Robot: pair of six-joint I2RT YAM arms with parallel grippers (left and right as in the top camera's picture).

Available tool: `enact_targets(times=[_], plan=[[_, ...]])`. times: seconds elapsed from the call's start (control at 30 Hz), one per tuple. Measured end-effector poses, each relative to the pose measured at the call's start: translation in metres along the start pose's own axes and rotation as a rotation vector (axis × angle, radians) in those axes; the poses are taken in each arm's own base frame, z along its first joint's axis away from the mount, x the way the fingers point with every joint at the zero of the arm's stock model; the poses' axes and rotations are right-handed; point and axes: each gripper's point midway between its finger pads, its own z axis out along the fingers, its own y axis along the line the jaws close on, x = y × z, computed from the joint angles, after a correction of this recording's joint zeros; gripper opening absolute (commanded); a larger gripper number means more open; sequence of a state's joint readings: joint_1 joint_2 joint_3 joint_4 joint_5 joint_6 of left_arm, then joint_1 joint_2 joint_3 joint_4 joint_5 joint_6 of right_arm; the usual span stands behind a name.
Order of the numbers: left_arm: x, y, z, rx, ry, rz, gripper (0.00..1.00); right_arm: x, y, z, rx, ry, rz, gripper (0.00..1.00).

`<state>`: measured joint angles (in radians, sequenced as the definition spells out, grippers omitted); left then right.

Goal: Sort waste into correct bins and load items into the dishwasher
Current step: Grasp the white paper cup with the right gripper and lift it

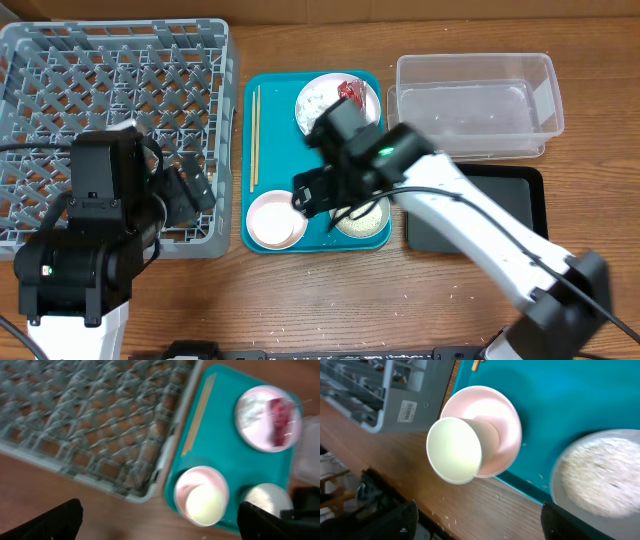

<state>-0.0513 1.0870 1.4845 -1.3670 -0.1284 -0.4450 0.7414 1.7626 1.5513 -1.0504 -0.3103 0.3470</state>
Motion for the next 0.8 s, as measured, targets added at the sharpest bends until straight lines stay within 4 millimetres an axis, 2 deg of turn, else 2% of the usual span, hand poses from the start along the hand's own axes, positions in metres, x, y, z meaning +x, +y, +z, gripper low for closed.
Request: enact_targets(times=[0.07,0.27,0.4,0.43,0.5,0.57,0.6,0.8], plan=[[0.005,0.010,0.001,-0.051,0.018,0.002,1.00,0.000,0.006,0.019,0.014,0.013,-0.010,0.68],[0.009,0.025,-0.001,-0.132,0.028,0.007,1.00,0.012,0.009,0.068,0.107,0.058,-0.006,0.67],[0.010,0.028,-0.001,-0.149,0.031,0.007,1.00,0.017,-0.002,0.090,0.182,0.078,0.011,0.40],[0.011,0.029,-0.001,-0.153,0.032,0.007,1.00,0.016,-0.005,0.093,0.195,0.073,0.020,0.37],[0.011,0.029,-0.001,-0.154,0.032,0.008,1.00,0.012,-0.008,0.093,0.203,0.058,0.031,0.19],[0.010,0.029,-0.001,-0.157,0.030,0.008,1.00,0.008,-0.010,0.093,0.208,0.042,0.038,0.11],[0.010,0.030,-0.001,-0.157,0.030,0.008,1.00,0.007,-0.011,0.093,0.210,0.039,0.041,0.04],[0.008,0.028,-0.001,-0.151,0.019,0.005,1.00,0.012,-0.020,0.087,0.240,0.066,0.063,0.04]])
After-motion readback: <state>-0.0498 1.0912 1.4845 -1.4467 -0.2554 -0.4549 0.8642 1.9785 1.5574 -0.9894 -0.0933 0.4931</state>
